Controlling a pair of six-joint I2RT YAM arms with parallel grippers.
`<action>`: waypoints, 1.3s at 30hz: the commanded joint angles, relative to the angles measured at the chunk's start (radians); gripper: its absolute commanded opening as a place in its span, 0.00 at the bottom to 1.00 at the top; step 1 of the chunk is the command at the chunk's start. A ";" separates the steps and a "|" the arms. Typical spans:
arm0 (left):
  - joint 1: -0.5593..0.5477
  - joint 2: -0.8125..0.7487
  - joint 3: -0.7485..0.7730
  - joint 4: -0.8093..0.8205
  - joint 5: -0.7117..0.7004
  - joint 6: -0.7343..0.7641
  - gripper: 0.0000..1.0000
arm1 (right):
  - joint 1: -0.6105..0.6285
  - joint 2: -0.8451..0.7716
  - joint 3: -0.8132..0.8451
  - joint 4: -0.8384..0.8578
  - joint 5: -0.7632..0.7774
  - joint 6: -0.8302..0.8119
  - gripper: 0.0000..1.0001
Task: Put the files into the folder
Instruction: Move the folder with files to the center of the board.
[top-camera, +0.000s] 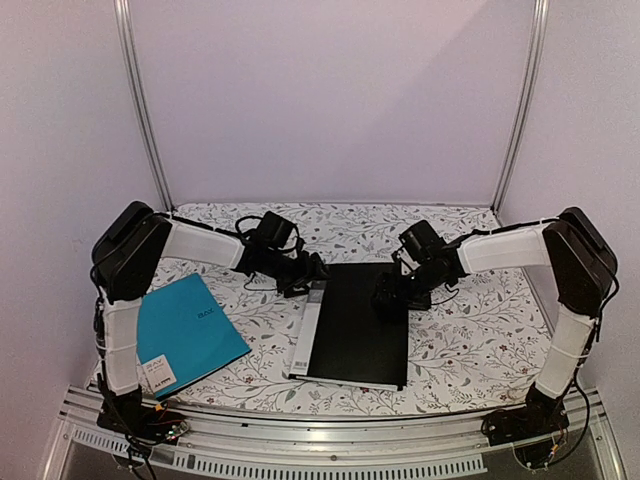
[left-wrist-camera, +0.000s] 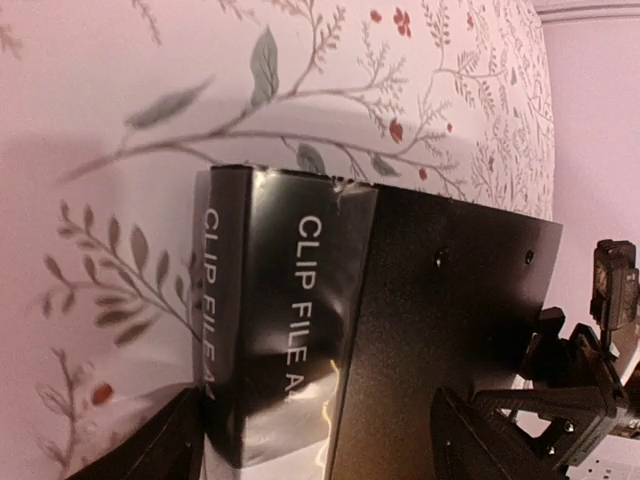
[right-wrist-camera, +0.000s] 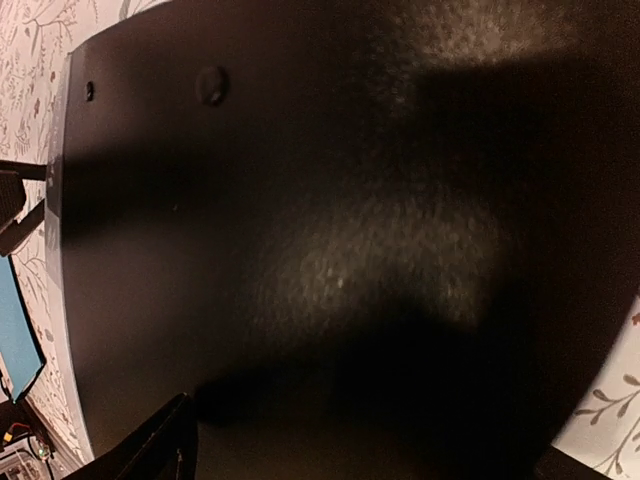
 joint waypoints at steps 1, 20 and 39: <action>0.058 0.079 0.118 -0.112 -0.007 0.087 0.80 | -0.012 0.117 0.069 -0.013 0.022 -0.024 0.89; 0.144 -0.296 -0.057 -0.406 -0.282 0.347 0.96 | -0.064 0.139 0.238 -0.135 0.048 -0.195 0.94; 0.486 -0.886 -0.582 -0.654 -0.492 0.174 0.99 | -0.031 0.179 0.210 -0.059 -0.053 -0.156 0.94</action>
